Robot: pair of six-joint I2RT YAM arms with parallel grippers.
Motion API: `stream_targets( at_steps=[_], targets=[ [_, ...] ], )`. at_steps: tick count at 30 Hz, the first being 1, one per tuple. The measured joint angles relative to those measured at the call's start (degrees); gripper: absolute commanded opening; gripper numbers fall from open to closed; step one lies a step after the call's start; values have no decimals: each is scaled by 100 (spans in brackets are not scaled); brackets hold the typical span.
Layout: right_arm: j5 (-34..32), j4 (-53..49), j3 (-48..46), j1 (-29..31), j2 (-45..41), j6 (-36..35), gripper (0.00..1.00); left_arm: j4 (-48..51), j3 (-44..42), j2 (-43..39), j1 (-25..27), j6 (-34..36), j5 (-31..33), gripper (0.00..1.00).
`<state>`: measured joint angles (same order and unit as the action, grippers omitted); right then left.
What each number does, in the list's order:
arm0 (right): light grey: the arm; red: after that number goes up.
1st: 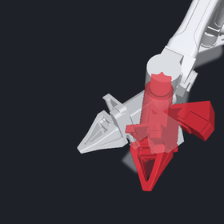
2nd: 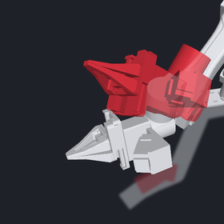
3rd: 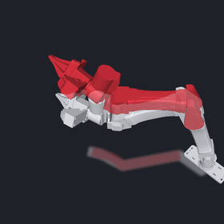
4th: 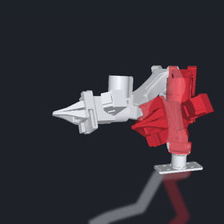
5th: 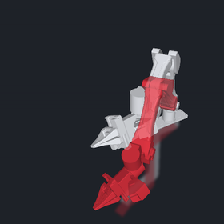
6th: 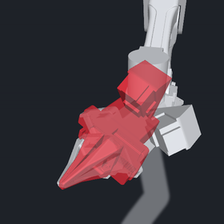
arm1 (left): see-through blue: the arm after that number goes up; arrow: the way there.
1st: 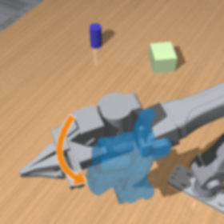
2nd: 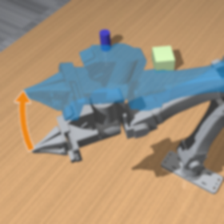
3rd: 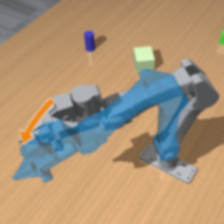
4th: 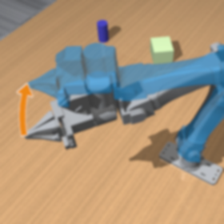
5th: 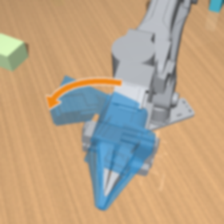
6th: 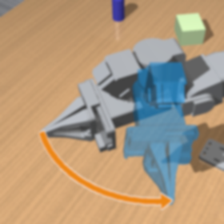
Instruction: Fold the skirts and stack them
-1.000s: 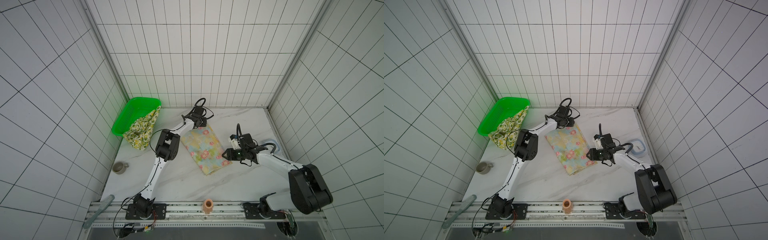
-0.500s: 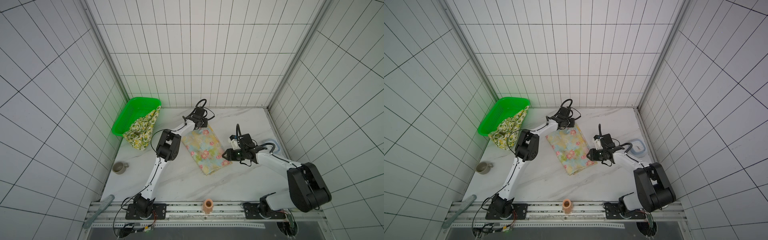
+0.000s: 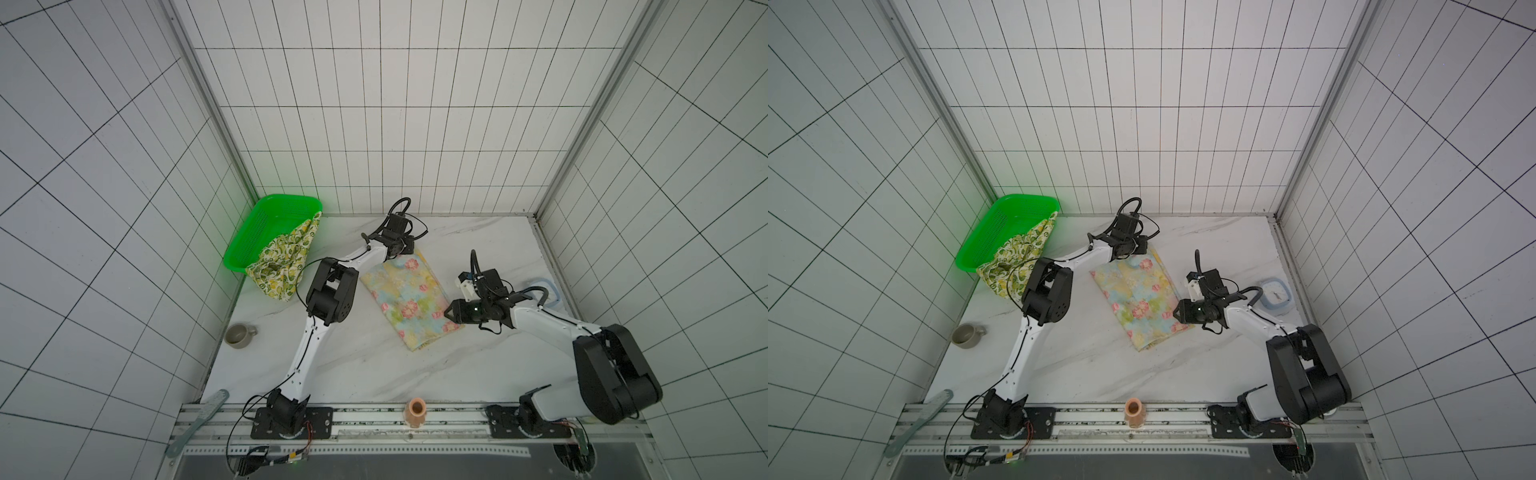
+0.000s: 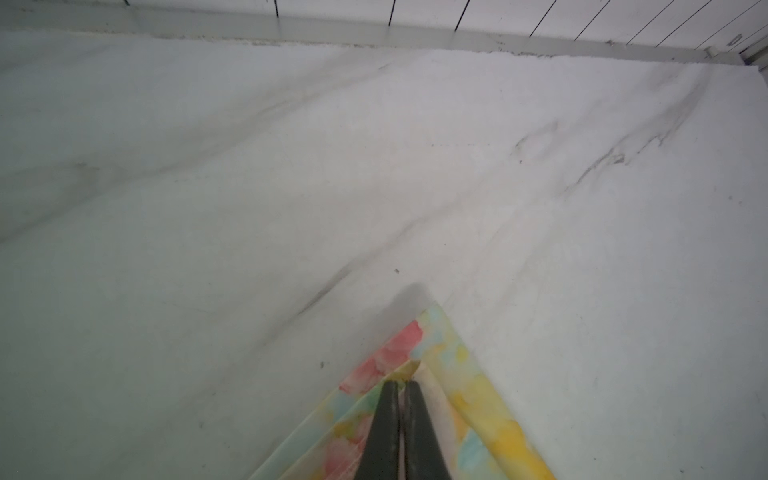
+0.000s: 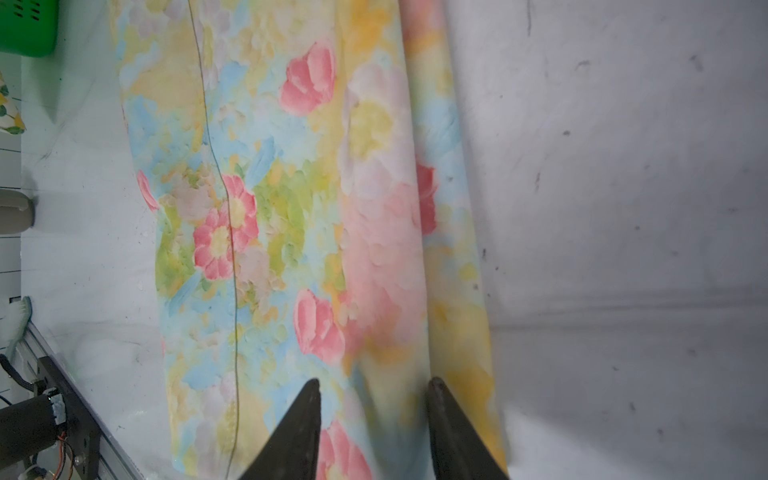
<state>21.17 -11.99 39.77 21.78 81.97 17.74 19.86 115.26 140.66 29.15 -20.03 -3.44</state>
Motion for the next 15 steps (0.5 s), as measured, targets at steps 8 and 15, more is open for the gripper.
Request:
stream_targets(
  at_steps=[8, 15],
  targets=[
    [-66, 85, -20, 339, 0, 111, 37, -437, -621, -737, -46, -164, -87, 0],
    [-164, 109, -118, 474, -79, 190, 21, -839, -1261, -1241, -138, -352, -133, 0]
  ],
)
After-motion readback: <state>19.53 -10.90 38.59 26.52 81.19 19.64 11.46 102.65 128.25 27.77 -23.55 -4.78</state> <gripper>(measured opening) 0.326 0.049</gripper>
